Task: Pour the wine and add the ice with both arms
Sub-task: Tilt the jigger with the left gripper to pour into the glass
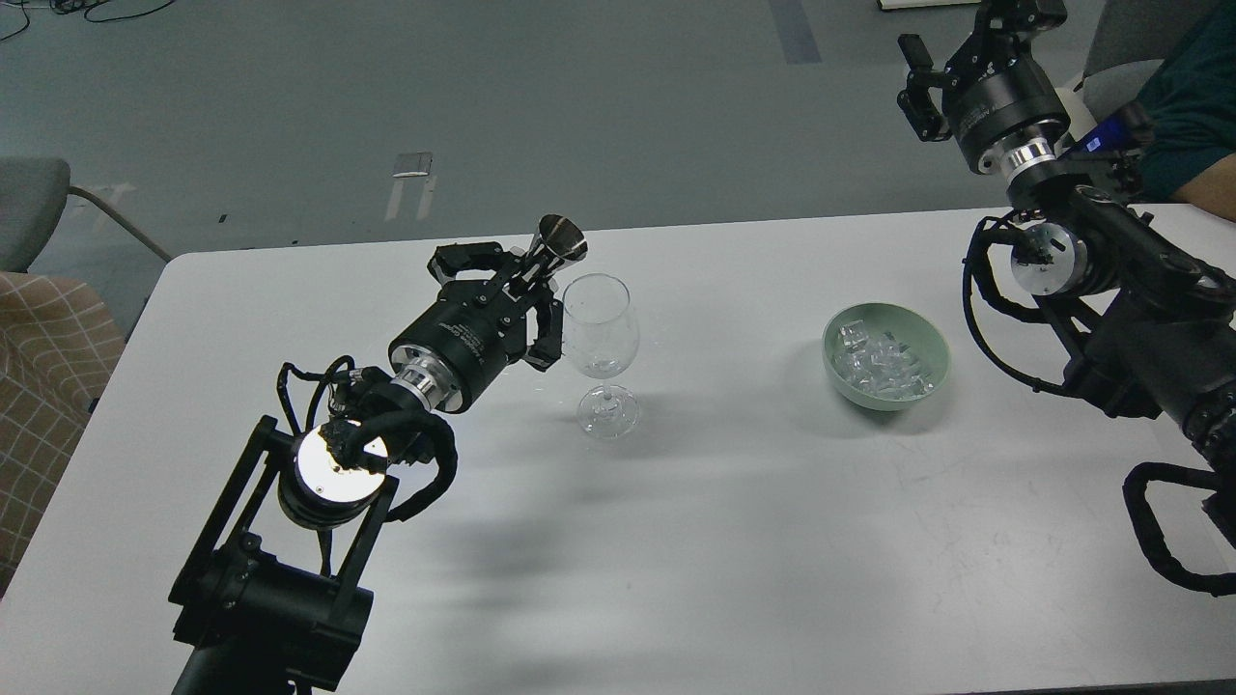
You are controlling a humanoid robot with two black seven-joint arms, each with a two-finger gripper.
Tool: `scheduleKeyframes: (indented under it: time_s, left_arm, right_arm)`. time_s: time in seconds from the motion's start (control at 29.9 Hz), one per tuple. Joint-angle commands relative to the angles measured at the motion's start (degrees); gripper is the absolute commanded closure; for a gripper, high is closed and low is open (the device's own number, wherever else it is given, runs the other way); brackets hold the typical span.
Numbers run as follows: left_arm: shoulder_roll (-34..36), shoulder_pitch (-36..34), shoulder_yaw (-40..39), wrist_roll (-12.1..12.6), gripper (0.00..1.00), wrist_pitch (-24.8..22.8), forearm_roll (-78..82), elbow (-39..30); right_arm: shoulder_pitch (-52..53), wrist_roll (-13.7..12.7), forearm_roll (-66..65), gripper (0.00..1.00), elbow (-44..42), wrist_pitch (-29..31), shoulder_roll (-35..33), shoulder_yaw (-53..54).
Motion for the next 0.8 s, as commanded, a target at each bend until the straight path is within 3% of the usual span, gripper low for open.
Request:
scheduleKeyframes:
  time_s: [0.0,0.77]
  left_arm:
    - [0.7,0.0,0.0,0.0,1.00,-0.2,1.3,0.0]
    - [3.8,-1.5,0.0,1.8,1.00,-0.5,3.4,-1.4]
  right_arm:
    - [0.0,0.1,0.0,0.00,0.0,-0.1,0.0,0.0]
    - [0.0,0.1,0.1,0.00,0.1,-0.1,0.0,0.1]
